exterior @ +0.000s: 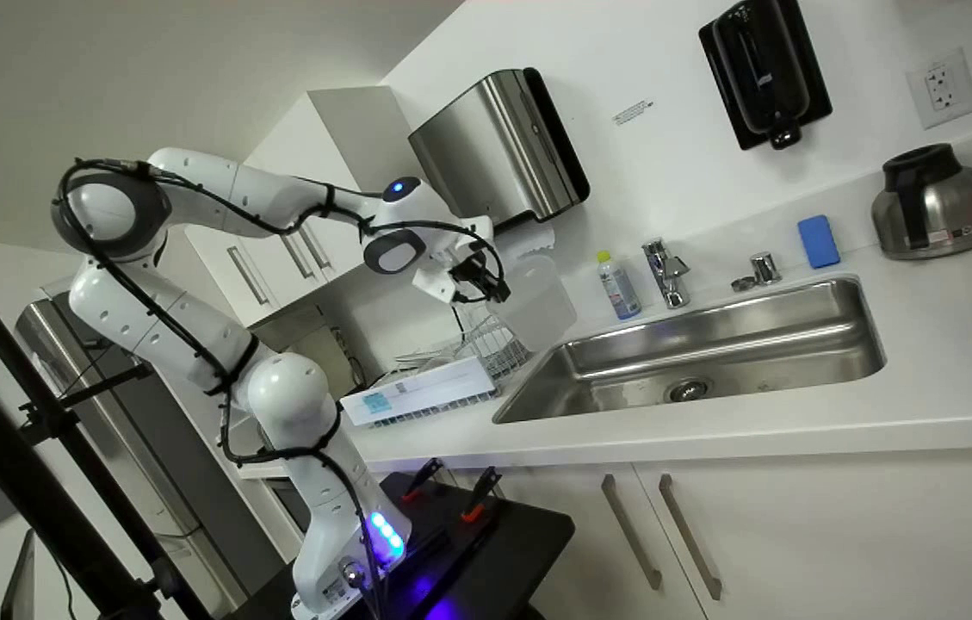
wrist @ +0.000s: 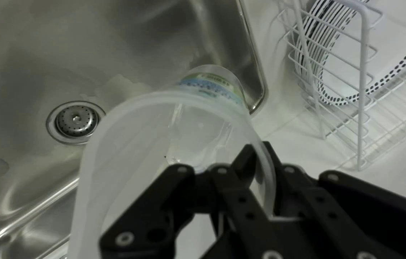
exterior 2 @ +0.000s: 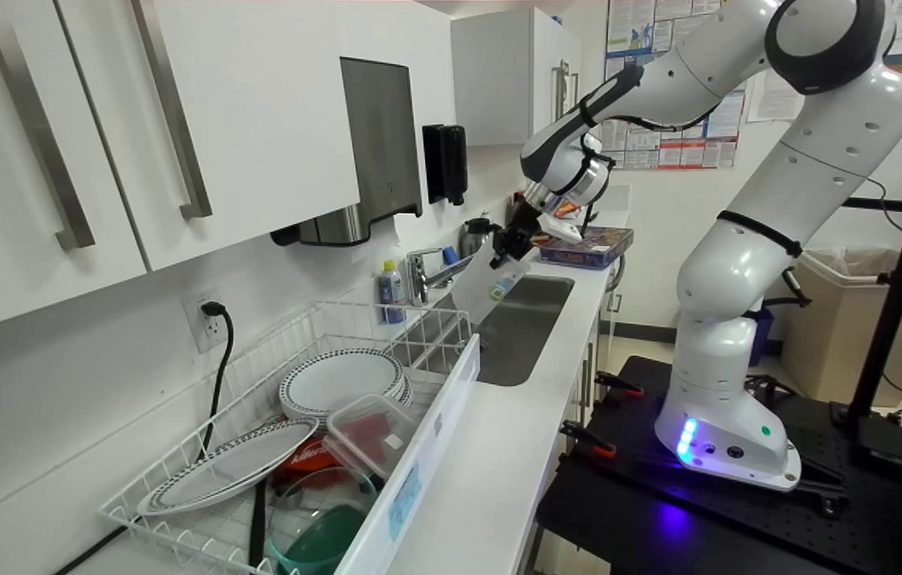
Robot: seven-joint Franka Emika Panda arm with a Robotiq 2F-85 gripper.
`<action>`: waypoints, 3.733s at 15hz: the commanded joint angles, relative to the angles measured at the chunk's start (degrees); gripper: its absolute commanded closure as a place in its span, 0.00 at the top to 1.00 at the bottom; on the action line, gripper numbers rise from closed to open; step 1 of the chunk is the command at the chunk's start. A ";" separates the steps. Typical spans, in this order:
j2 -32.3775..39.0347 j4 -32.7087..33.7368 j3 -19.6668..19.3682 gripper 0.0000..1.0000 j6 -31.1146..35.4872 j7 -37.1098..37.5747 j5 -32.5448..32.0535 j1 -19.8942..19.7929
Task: Pick up the jar from the plate holder and put it in the sink
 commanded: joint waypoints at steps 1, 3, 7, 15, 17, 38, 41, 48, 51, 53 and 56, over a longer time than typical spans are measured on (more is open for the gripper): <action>5.02 1.38 -2.29 0.02 3.17 -4.76 6.53 4.37; 3.65 0.19 -1.39 0.02 1.53 -3.58 4.87 2.78; 4.66 0.18 -1.48 0.08 1.54 -4.01 5.19 3.08; 19.63 12.59 -10.56 0.02 -9.55 -9.08 9.77 3.54; 24.11 17.08 -13.42 0.02 -16.97 -13.53 13.23 3.32; 59.63 44.16 1.89 0.02 -31.83 -17.99 9.69 -12.48; 59.93 43.46 2.45 0.02 -28.91 -17.57 8.40 -11.50; 60.73 40.50 4.37 0.70 -15.89 -14.41 3.73 -10.04; 59.88 38.90 5.14 0.93 -10.90 -11.30 0.97 -10.07; 57.80 37.17 5.96 1.00 -9.13 -9.80 -0.63 -10.81; 51.87 33.28 5.79 1.00 -9.74 -7.46 -3.80 -11.41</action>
